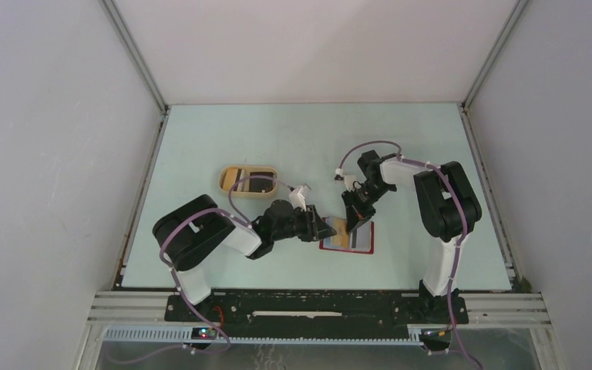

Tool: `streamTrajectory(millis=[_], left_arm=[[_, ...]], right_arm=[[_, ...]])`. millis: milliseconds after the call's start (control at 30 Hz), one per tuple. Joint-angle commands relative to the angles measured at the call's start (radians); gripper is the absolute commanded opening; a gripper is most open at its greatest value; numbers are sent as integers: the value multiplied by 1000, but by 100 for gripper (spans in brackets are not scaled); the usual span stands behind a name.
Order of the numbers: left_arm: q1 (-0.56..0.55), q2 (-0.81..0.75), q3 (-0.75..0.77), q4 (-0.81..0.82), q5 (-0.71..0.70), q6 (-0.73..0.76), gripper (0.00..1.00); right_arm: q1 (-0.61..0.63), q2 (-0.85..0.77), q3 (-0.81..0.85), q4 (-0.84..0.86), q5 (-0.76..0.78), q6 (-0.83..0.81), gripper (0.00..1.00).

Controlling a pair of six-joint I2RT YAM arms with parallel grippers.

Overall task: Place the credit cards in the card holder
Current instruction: Insert the credit card into the card holder.

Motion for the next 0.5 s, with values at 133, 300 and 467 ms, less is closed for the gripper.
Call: streamTrajectory(millis=[133, 300, 467], left_arm=[[58, 70, -52, 283, 74, -147, 38], [59, 122, -39, 347, 107, -192, 38], [63, 120, -50, 343, 91, -190, 38]], right_arm=[[0, 29, 17, 16, 80, -9, 7], [-5, 30, 17, 14, 80, -10, 7], [-8, 30, 16, 12, 82, -9, 7]])
